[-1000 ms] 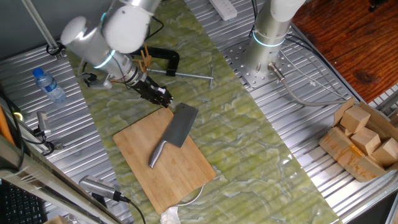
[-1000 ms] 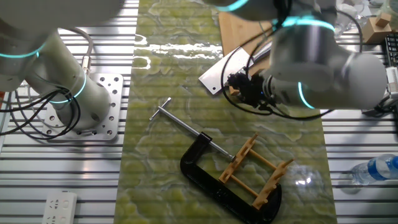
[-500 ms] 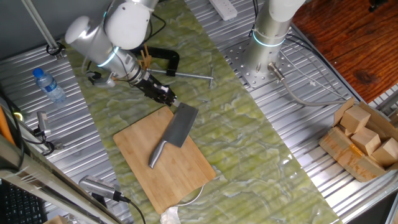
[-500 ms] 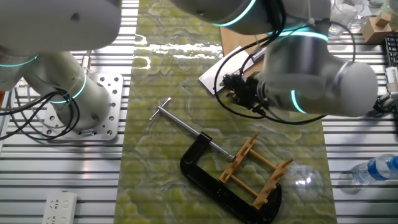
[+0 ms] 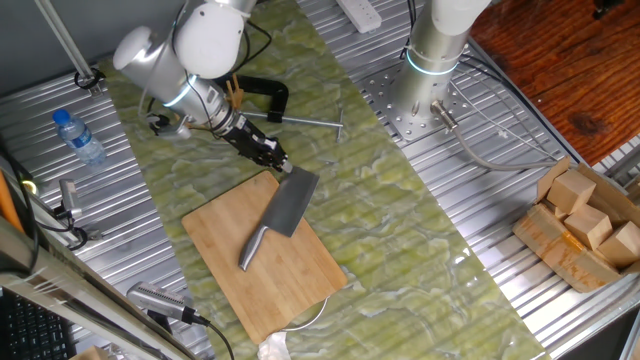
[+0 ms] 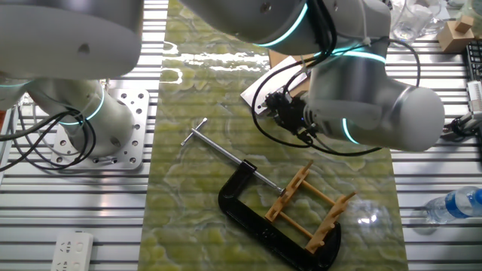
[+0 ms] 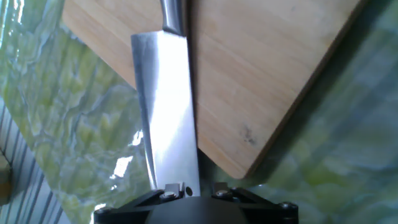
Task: Put the knife on the knife rack
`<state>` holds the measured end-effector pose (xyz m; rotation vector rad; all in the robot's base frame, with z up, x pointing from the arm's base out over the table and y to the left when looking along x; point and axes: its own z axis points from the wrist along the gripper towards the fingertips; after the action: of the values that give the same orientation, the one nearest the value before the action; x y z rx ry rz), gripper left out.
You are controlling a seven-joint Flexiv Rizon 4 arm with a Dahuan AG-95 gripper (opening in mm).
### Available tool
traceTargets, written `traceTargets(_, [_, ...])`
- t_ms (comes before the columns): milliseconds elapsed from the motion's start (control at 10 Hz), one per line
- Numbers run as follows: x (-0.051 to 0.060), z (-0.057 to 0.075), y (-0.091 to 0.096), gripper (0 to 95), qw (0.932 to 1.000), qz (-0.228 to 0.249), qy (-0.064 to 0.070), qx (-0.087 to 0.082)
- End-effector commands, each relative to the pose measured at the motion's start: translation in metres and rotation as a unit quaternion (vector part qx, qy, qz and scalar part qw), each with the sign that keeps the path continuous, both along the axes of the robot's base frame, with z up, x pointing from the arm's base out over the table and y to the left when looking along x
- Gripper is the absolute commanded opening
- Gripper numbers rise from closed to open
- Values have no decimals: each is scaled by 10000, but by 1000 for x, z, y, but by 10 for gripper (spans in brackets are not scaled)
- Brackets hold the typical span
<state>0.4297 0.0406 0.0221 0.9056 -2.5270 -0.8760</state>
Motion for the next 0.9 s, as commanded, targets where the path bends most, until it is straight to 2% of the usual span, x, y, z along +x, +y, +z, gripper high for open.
traceTargets(100, [-1,-1,1,380,10000,-42,24,52])
traceTargets(900, [-3,-6,8,380,9998,-149,94,112])
